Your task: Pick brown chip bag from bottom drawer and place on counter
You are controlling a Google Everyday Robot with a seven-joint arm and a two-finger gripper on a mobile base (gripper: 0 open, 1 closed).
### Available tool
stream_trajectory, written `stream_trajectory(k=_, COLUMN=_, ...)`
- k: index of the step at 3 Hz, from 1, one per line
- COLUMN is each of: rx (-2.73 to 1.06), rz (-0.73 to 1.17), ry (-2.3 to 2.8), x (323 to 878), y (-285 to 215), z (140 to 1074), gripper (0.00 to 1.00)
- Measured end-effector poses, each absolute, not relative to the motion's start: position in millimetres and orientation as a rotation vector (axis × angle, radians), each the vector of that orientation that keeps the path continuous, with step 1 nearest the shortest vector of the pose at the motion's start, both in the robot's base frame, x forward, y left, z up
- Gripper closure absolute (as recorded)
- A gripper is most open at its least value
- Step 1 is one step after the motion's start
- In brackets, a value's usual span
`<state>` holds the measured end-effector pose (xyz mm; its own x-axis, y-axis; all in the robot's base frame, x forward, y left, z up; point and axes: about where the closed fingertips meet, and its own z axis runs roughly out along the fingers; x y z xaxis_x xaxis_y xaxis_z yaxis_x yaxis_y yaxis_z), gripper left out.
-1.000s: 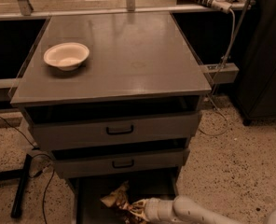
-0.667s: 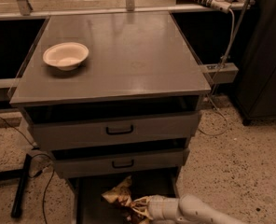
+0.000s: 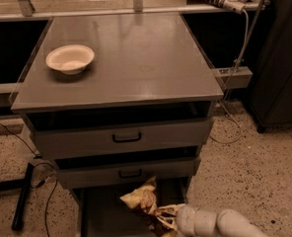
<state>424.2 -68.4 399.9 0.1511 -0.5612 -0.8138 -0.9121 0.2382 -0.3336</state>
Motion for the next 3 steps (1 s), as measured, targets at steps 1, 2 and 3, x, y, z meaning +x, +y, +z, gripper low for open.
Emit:
stream_trajectory(k=1, rx=-1.485, rz=0.34, ry=1.517, x=405, y=-87, z=468, gripper=1.0)
stream_trajectory(k=2, rx=-1.545, rz=0.254, ry=1.511, x=402, y=-99, z=536, gripper=1.0)
stream_trajectory(k=3, rx=-1.645, rz=0.183, ry=1.491, x=412, y=-99, z=599, gripper=1.0)
